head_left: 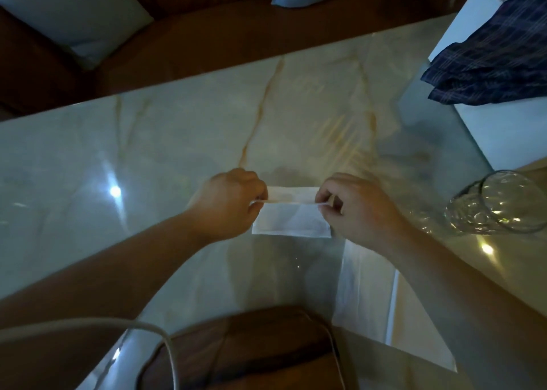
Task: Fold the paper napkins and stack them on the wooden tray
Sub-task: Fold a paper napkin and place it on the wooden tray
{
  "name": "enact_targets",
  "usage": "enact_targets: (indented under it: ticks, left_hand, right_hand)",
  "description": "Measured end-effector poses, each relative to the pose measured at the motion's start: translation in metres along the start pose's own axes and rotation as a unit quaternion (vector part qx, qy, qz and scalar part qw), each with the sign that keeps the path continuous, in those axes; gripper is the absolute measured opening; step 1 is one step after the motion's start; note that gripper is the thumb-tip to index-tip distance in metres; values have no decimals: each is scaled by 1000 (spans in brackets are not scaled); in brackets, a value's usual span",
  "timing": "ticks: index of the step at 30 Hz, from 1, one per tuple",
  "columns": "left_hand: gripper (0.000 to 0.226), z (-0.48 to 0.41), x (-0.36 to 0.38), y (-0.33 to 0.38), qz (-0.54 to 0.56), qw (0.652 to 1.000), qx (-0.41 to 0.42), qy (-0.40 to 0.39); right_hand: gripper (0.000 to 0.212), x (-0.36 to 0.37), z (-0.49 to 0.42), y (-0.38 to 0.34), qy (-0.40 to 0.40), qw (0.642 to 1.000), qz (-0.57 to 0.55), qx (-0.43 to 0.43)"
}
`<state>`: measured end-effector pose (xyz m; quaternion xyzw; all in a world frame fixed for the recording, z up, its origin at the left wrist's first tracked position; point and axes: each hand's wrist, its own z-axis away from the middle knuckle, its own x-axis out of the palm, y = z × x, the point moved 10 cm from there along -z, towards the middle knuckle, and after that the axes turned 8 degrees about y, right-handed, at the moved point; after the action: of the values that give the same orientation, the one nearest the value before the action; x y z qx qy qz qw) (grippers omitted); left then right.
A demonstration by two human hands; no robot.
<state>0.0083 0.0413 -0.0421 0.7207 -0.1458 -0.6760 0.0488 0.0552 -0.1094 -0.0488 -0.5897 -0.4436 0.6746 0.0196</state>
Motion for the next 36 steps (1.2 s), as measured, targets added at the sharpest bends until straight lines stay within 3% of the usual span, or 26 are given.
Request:
enact_targets:
  ticks: [7, 10, 12, 17, 22, 25, 30, 36]
  left_hand:
    - [14, 23, 18, 17, -27, 998, 29, -43]
    - [31, 27, 22, 17, -29, 997, 32, -63]
    - [35, 23, 20, 9, -15, 998, 9, -56]
    - [30, 0, 26, -26, 4, 993, -104, -49]
    - [42, -14, 44, -36, -29, 987, -119, -105]
    - [31, -17, 44, -30, -42, 987, -107, -108]
    - [14, -6, 33, -34, 38, 985, -159, -59]
    - [2, 33, 4, -36, 204, 945, -254, 11]
  right_hand:
    - [9, 17, 26, 5, -49, 998, 50, 8]
    - [11, 20, 30, 7, -68, 994, 84, 2]
    - [20, 17, 25, 13, -67, 995, 67, 16]
    - [12, 1, -8, 31, 17, 997, 51, 62]
    - [17, 32, -21, 43, -94, 984, 123, 90]
    - [16, 36, -20, 38, -94, 984, 125, 82]
    - [6, 20, -11, 28, -35, 995, 39, 82]
    - [15, 8, 7, 13, 5, 980, -127, 151]
